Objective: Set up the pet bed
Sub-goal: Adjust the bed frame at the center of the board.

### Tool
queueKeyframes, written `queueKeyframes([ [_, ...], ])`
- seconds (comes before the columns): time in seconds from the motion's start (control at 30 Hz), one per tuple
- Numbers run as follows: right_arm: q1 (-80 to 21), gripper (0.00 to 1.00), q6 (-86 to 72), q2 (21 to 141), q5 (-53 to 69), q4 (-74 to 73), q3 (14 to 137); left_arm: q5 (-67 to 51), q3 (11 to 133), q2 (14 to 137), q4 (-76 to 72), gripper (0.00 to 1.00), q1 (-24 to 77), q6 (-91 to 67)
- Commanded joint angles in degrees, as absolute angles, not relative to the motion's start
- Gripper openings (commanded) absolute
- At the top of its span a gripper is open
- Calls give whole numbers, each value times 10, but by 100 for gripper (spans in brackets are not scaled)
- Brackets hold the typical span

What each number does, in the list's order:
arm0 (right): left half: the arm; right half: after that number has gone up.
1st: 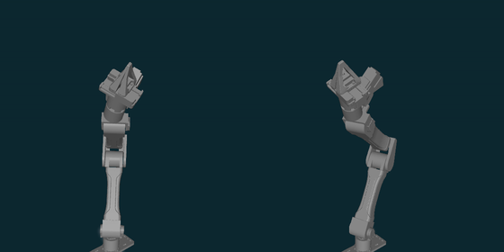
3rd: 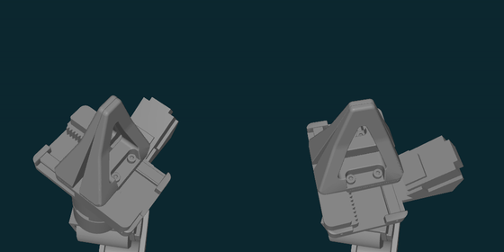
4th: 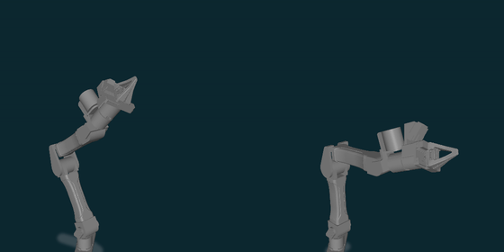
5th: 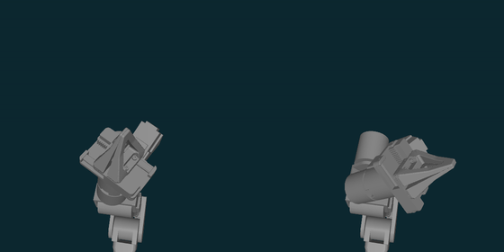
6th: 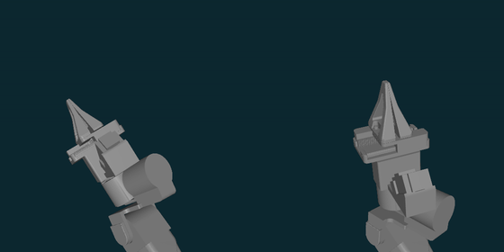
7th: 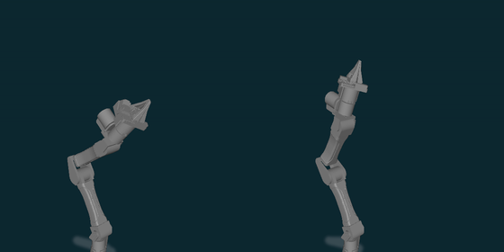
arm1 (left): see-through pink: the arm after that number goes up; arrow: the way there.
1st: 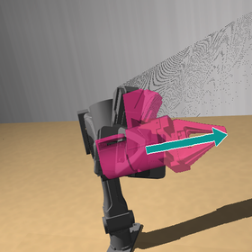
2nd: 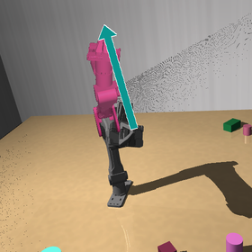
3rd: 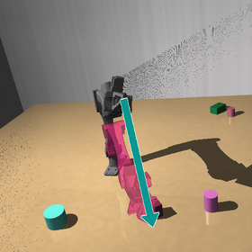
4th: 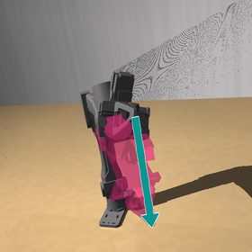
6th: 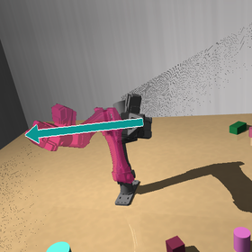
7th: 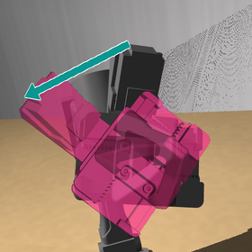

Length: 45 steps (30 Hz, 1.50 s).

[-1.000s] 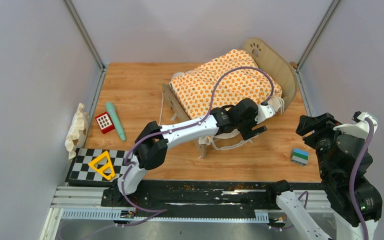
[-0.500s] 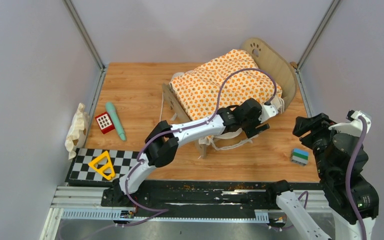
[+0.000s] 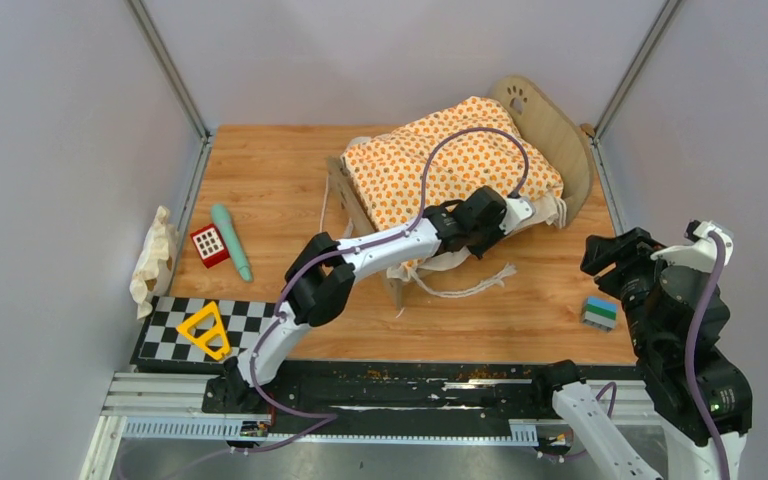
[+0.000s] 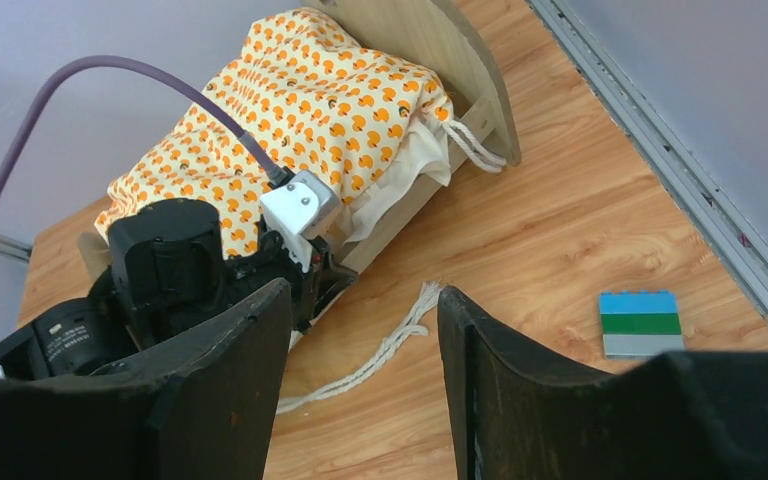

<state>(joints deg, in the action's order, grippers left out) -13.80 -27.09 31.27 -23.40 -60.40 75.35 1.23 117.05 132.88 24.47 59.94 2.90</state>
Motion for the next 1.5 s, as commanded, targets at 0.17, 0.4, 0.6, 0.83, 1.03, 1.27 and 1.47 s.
queueKeyframes([
  [0.17, -137, 55, -247, 313, -206, -567, 714, -88, 1021, 1179, 315, 0, 596, 182],
  [0.4, -137, 55, -247, 309, -199, -554, 691, -84, 895, 1074, 323, 0, 594, 194],
  [0.6, -137, 55, -231, 300, -174, -533, 668, -66, 812, 990, 300, 0, 592, 194],
  [0.83, -137, 55, -177, 302, -73, -483, 650, -80, 816, 917, 295, 44, 591, 154],
  [1.03, -137, 56, -180, 311, -11, -445, 638, -84, 805, 815, 266, 69, 591, 89],
  [1.27, -137, 56, -181, 319, 27, -428, 617, 115, 663, 629, 288, 70, 592, -109],
  [1.47, -137, 56, -179, 328, 41, -423, 590, 260, 544, 481, 375, 71, 591, -265],
])
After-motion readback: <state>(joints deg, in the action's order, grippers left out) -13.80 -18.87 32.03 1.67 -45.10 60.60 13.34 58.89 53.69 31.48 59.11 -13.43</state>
